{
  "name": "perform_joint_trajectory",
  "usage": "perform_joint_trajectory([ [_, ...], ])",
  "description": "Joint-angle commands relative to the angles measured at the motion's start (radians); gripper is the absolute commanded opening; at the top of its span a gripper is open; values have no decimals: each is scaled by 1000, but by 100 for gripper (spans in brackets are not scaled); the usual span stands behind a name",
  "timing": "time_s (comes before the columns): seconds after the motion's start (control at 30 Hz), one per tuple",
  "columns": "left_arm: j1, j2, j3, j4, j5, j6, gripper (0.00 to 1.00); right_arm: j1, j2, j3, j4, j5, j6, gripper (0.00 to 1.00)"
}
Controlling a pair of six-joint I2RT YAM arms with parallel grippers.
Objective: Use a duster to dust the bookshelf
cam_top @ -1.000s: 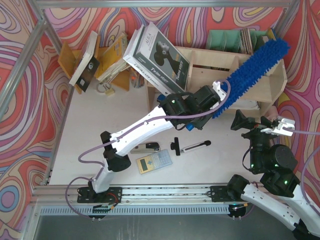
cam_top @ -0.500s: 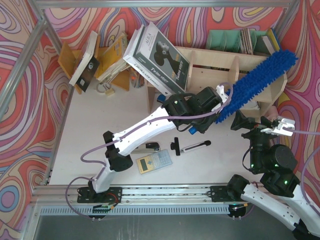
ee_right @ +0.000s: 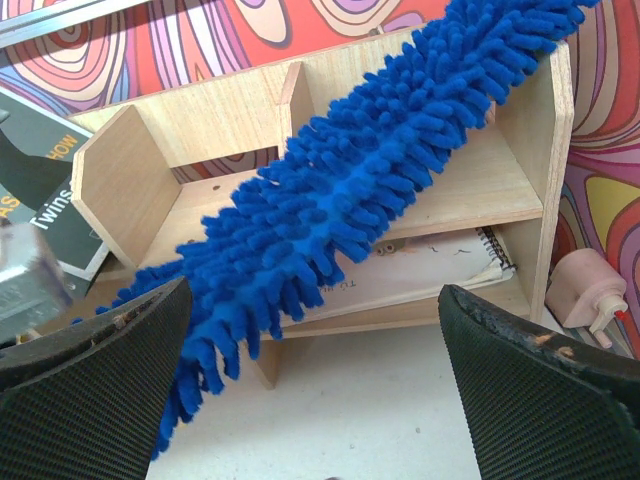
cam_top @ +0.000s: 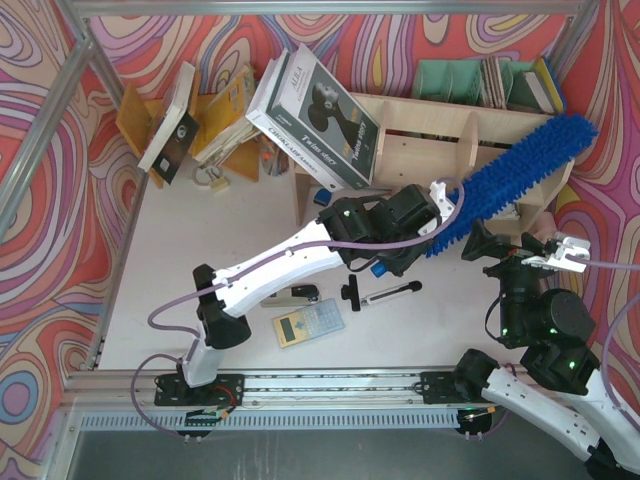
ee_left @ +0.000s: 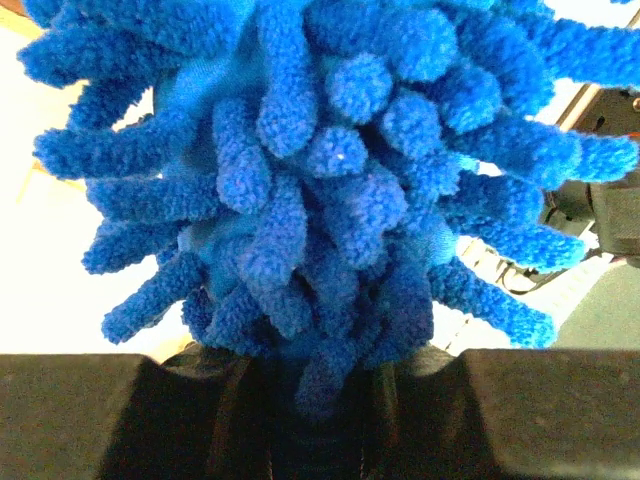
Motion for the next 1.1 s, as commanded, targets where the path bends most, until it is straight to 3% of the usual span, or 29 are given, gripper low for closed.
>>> perform_joint_trajectory([
  [0.0, 11, -51, 7, 52, -66, -4, 0, 0, -8, 1, 24, 5, 6, 99],
  [0.57, 136, -25, 94, 6, -118, -68, 0, -1, -14, 3, 23, 14, 11, 98],
  [1.07, 139, 60, 190, -73, 36, -39, 0, -1, -5, 0, 26, 13, 7, 99],
])
